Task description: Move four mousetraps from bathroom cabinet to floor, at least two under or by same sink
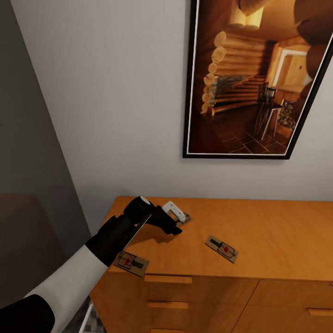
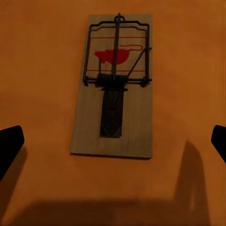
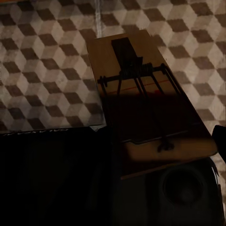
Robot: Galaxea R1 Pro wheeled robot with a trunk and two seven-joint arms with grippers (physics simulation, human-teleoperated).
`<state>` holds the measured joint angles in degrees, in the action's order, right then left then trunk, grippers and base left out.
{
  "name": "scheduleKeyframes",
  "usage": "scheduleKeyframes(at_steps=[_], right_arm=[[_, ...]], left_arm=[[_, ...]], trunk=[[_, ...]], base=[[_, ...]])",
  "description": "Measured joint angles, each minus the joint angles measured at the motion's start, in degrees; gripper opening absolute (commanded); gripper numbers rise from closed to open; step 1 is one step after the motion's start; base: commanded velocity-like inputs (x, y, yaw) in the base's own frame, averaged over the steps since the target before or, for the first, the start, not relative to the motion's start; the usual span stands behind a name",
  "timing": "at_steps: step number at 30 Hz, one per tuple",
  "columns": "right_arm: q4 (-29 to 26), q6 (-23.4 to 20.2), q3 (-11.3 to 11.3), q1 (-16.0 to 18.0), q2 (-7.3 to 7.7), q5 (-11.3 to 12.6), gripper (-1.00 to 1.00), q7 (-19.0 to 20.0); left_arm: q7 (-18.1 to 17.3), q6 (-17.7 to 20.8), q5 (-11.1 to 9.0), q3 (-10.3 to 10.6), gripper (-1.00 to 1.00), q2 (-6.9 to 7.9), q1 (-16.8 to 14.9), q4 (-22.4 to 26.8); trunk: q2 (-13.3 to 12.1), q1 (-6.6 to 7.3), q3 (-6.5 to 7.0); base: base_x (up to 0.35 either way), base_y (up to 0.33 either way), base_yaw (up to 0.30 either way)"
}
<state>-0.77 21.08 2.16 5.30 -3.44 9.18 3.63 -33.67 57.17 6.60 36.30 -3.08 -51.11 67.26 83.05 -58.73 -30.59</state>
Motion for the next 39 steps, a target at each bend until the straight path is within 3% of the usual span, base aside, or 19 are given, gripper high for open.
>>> scheduleKeyframes(at_steps=[39], right_arm=[[0.0,-0.5,0.0,-0.1,-0.45,0.0,-1.0,0.1]], left_arm=[[0.0,0.0,-0.1,0.1,1.0,-0.05,0.0,-0.3]], trunk=[[0.0,0.0,0.0]], base=[[0.022,0.0,0.0]])
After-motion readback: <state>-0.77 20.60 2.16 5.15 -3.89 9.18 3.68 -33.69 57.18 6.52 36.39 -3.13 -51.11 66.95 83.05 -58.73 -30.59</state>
